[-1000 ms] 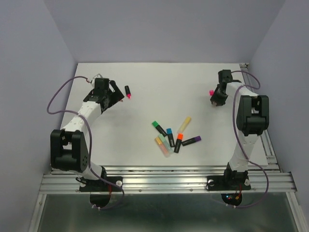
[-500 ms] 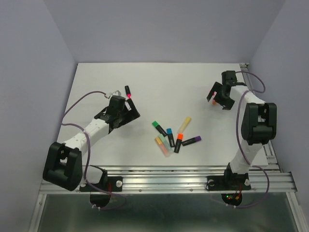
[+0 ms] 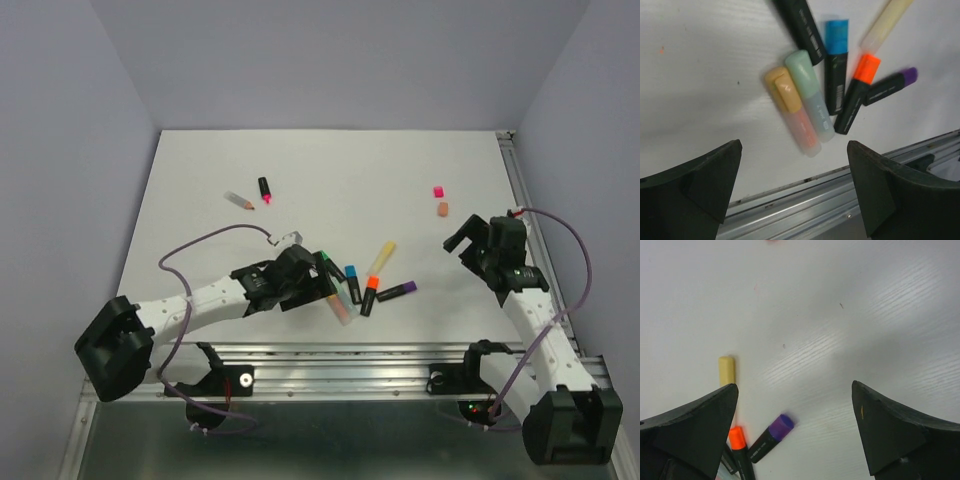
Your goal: Open the pen caps
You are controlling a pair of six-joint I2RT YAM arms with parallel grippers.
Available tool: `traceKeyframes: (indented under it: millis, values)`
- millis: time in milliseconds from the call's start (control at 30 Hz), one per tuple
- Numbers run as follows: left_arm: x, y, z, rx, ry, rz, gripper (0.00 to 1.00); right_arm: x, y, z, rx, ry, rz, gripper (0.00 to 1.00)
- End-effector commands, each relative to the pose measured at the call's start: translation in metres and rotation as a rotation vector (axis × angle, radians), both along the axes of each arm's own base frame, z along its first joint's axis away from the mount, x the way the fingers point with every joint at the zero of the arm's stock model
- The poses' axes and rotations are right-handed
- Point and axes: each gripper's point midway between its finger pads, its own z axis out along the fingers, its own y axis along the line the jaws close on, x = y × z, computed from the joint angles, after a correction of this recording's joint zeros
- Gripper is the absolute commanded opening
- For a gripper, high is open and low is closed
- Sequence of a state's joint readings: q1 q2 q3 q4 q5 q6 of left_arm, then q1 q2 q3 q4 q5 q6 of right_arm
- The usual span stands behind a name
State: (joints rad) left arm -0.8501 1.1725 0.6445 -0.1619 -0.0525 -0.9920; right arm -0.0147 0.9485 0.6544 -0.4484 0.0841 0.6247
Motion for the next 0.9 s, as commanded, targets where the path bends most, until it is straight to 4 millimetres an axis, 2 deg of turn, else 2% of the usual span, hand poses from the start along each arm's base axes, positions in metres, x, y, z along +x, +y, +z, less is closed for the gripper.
traceKeyframes:
  millis: [0,33,67,167,333,467,567,733,867]
  values:
    - [-0.012,-0.007,-0.012,0.118,0.08,0.094,0.99,0.003,0.006,0.02,0.053,-0.141,-0.011,1.0]
    - [-0.018,-0.003,-0.024,0.192,0.122,0.103,0.99,0.002,0.005,0.024,0.049,-0.148,-0.01,1.0]
    - [-0.018,-0.013,-0.017,0.201,0.111,0.095,0.99,-0.001,0.004,0.025,0.041,-0.142,-0.015,1.0]
    - [-0.025,-0.02,-0.024,0.259,0.149,0.091,0.99,-0.001,-0.001,0.029,0.017,-0.135,-0.028,1.0]
    - [-0.031,-0.025,-0.043,0.332,0.197,0.079,0.96,-0.003,-0.004,0.014,0.0,-0.079,-0.035,1.0]
    - [-0.025,-0.012,-0.043,0.409,0.192,0.14,0.94,-0.004,-0.001,0.003,0.007,-0.051,-0.015,1.0]
    - [-0.02,-0.015,-0.039,0.394,0.174,0.146,0.9,-0.006,-0.001,-0.003,0.006,-0.037,-0.016,1.0]
    - [-0.015,-0.011,-0.047,0.417,0.192,0.155,0.89,-0.006,-0.002,-0.005,0.0,-0.028,-0.014,1.0]
    - [-0.016,-0.02,-0.051,0.397,0.205,0.121,0.85,-0.007,-0.005,-0.006,-0.008,-0.021,-0.025,1.0]
